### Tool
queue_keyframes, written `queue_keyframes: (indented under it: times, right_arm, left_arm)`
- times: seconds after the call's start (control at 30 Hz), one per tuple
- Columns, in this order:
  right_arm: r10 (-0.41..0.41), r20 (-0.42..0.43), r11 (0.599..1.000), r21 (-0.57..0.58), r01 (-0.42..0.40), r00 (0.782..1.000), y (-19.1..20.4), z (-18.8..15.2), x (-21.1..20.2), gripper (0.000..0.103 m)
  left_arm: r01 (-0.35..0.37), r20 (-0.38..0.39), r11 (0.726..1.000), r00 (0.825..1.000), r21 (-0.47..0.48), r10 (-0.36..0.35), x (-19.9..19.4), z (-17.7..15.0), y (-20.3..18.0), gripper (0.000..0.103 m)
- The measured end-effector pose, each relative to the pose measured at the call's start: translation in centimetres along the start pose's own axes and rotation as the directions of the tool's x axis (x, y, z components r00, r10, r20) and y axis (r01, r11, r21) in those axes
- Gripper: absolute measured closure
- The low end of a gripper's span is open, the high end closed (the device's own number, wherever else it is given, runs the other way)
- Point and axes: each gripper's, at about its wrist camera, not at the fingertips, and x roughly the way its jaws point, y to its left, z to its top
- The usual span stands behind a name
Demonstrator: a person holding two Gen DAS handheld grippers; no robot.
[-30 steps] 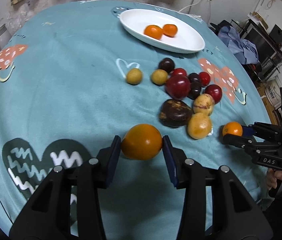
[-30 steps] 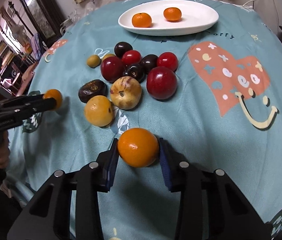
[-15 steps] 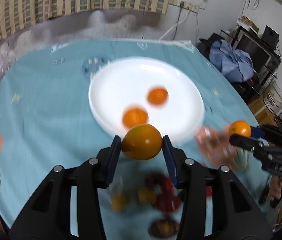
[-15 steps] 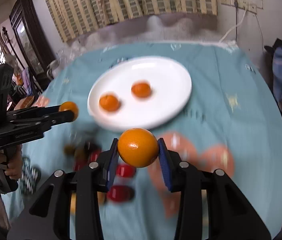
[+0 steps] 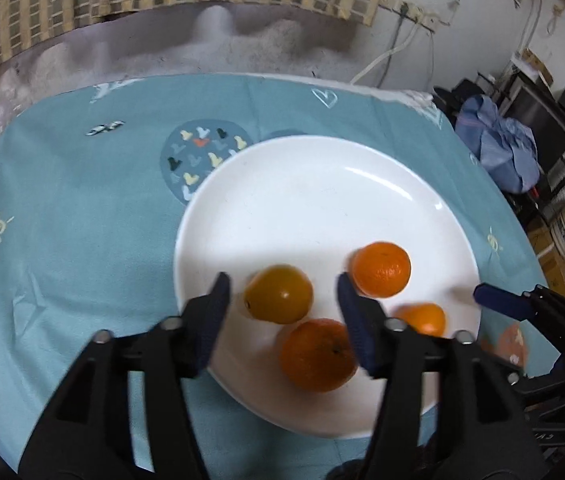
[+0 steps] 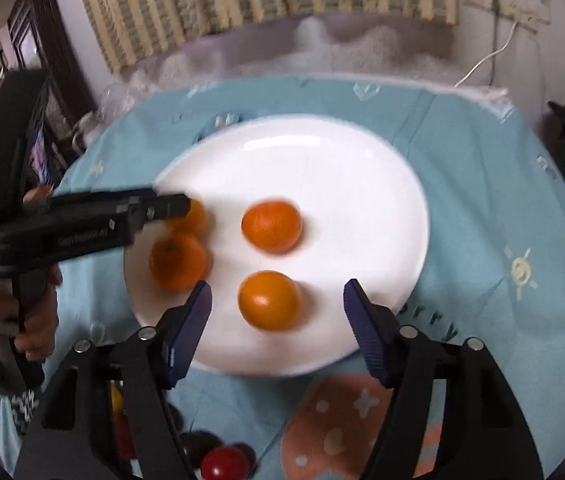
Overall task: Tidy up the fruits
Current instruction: 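Lower both held oranges onto the white plate and open both grippers, then grasp a small yellow fruit with the left gripper while the right grasps a red plum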
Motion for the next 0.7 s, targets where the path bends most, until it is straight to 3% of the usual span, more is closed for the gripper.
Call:
queue_keyframes:
  times: [0.17,0.3,0.5,0.7]
  right_arm:
    - [0.025,0.076,1.000,0.004,-0.025,0.997,0.4,0.0,-3.9,0.034]
    - [0.035,0.090,0.998,0.050,-0.040,0.995,1.0,-3.2,-7.4,0.034]
    - [0.061,0.029,0.993,0.095,-0.063,0.998,3.0,-9.8,-10.6,0.034]
    - [0.075,-0.088,0.997,0.025,-0.073,0.993,5.4,-13.7,-11.3,0.034]
  left_arm:
    - [-0.012,0.045,1.000,0.999,-0.027,0.013,-3.7,-1.2,1.3,0.041]
    - [-0.044,0.043,0.997,0.998,-0.067,0.047,-7.3,-4.5,3.1,0.040]
    - [-0.092,-0.056,0.992,0.995,-0.092,0.087,-10.0,-12.2,4.0,0.040]
    - [-0.108,-0.069,0.994,0.992,0.003,0.108,-9.9,-15.5,1.6,0.042]
